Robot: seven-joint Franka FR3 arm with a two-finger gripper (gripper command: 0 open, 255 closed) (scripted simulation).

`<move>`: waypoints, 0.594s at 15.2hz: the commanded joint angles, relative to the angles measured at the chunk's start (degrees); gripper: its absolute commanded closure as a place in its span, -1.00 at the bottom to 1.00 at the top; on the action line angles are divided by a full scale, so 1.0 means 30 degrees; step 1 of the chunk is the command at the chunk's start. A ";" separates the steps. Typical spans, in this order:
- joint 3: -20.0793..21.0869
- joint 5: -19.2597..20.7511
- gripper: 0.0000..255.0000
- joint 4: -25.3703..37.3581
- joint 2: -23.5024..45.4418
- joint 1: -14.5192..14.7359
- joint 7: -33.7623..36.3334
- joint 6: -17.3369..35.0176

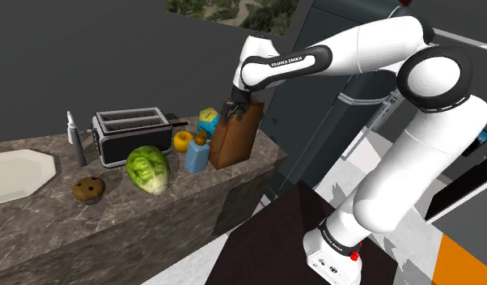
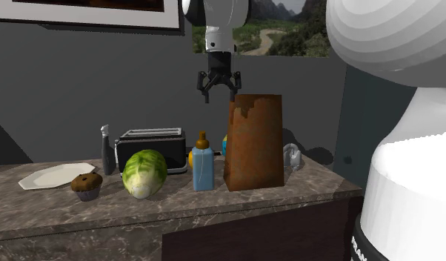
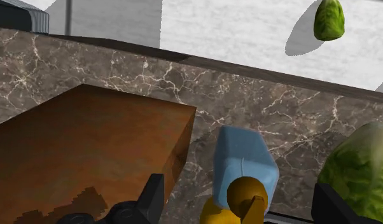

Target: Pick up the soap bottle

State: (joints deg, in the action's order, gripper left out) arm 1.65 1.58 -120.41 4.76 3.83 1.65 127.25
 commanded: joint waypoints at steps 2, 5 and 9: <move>0.0115 0.0014 -1.00 0.1797 0.2383 0.0143 0.0132 0.0478; 0.0209 0.0046 -1.00 0.3624 0.4610 0.0298 0.0251 0.0757; 0.0299 0.0094 -1.00 0.6453 0.7641 0.0534 0.0379 0.0802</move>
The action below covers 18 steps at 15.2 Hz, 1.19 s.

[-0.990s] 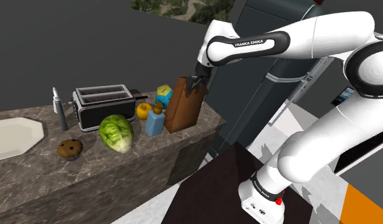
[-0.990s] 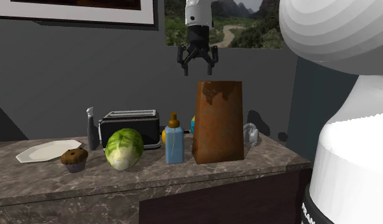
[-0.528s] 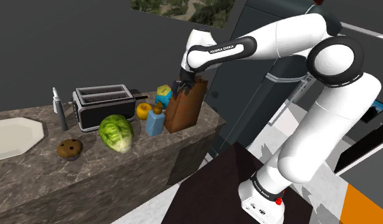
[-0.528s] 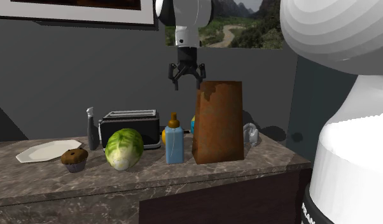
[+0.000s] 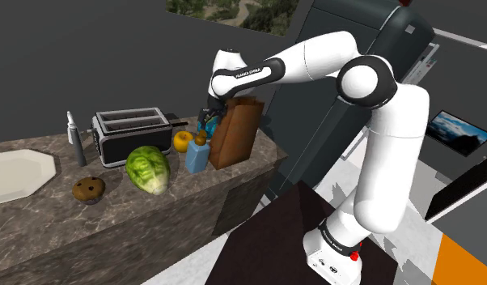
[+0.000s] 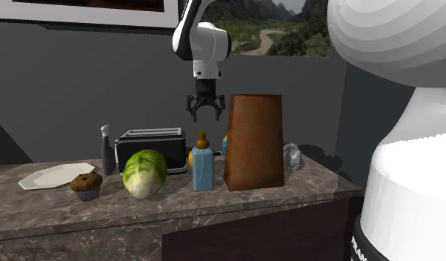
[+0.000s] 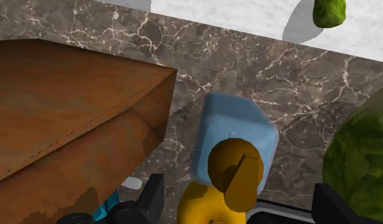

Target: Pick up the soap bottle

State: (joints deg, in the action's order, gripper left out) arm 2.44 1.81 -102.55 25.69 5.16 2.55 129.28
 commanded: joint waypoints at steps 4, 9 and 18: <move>0.0053 0.0051 -1.00 0.1631 0.2143 0.0196 0.0131 0.0412; 0.0021 0.0096 -1.00 0.1513 0.2934 0.0217 0.0160 0.1321; 0.0014 0.0099 1.00 0.1438 0.3019 0.0200 0.0143 0.1481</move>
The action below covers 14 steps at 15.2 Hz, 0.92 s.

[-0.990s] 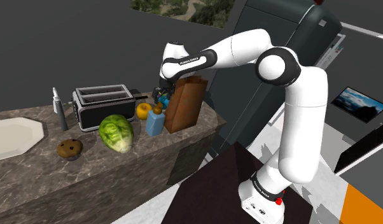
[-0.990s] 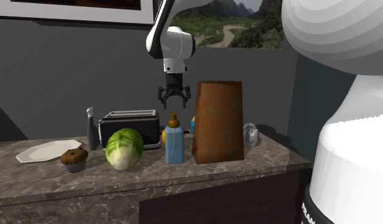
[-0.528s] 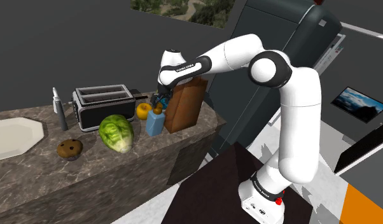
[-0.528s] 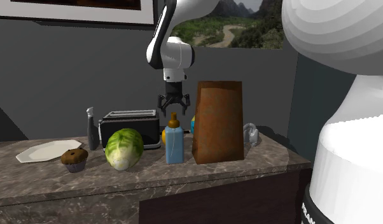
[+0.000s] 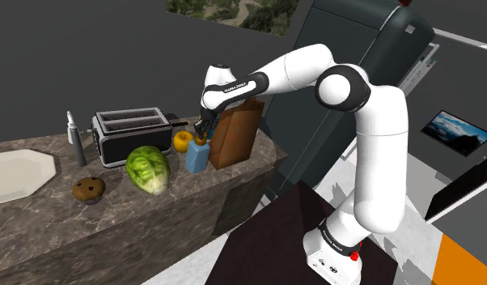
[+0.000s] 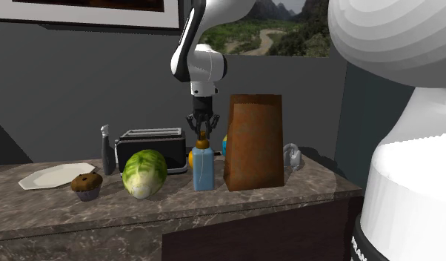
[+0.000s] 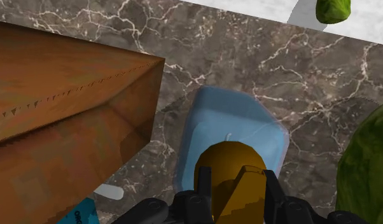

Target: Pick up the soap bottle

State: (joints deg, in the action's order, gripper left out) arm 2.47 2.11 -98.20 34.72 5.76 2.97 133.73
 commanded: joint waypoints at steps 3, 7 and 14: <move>0.0006 0.0002 1.00 0.0055 0.0021 0.0021 0.0021 -0.0060; 0.0031 -0.0034 1.00 0.0123 -0.0628 0.0004 -0.0002 -0.0776; 0.0071 -0.0095 1.00 0.0434 -0.1646 -0.0021 -0.0042 -0.2105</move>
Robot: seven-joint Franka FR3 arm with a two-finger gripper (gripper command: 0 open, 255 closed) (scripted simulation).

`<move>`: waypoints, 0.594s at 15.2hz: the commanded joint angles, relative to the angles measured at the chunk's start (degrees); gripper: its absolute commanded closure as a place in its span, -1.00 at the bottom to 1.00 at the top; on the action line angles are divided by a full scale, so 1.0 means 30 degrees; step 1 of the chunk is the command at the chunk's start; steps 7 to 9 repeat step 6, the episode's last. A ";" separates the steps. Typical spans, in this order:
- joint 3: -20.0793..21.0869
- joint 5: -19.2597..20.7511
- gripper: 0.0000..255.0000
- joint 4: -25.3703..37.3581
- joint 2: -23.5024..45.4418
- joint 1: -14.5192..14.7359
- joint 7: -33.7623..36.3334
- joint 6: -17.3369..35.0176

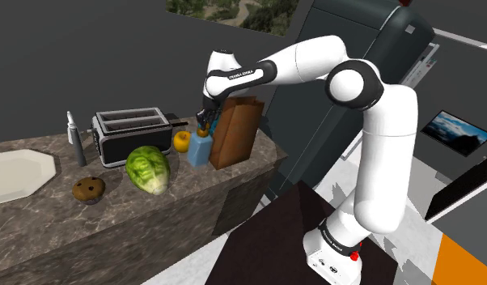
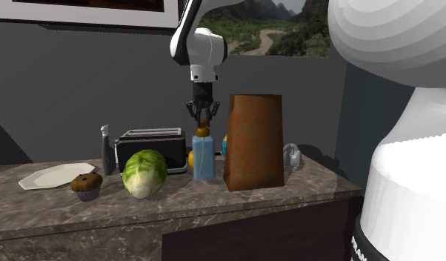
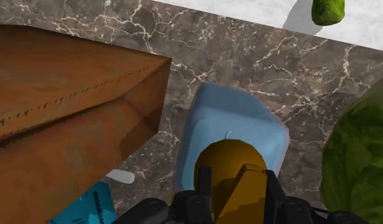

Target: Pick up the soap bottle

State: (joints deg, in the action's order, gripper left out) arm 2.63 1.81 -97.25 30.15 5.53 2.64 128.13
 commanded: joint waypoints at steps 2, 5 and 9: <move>0.0028 -0.0015 1.00 0.0243 -0.0391 0.0048 0.0058 -0.0632; 0.0038 -0.0032 1.00 0.0397 -0.0667 0.0043 0.0046 -0.1060; 0.0038 -0.0032 1.00 0.0399 -0.0665 0.0043 0.0046 -0.1061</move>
